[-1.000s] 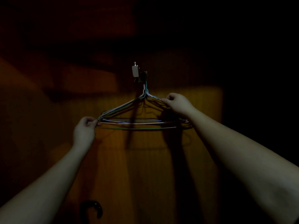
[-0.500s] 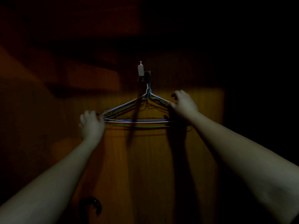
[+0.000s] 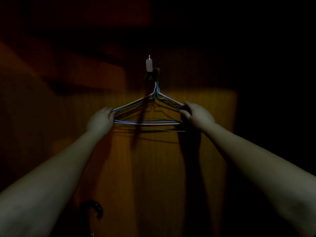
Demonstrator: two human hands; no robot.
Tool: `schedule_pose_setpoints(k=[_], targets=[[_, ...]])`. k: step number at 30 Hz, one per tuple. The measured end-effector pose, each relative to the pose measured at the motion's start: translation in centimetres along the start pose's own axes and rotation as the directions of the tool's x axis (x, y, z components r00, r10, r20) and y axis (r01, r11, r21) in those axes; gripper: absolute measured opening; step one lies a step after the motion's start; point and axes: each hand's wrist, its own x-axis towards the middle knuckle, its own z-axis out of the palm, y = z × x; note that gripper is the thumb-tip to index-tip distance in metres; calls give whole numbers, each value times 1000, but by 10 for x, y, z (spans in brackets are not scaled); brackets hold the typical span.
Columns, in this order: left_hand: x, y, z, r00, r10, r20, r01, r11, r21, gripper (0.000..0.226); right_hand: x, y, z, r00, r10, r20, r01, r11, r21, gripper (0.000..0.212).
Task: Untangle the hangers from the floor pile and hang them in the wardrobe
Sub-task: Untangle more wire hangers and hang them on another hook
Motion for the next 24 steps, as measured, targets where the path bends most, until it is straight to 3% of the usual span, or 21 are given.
schedule_pose_setpoints(k=[7,15,18,24], targets=[[2,-1,8,998,-26,-60,23,999,-41,39,6,2,6,998,-14,-56,9,995,-101,42],[4,3,18,996,-74,-39,69,992,-105,39,10,-1,7,998,-22,-52,15,989,-144,45],[5,7,20,994,-91,-54,82,985,-152,41,12,-1,9,998,-25,-61,18,994,-109,38],[5,7,21,995,-85,-47,78,987,-137,41,17,8,7,999,-45,2,45,997,-69,46]])
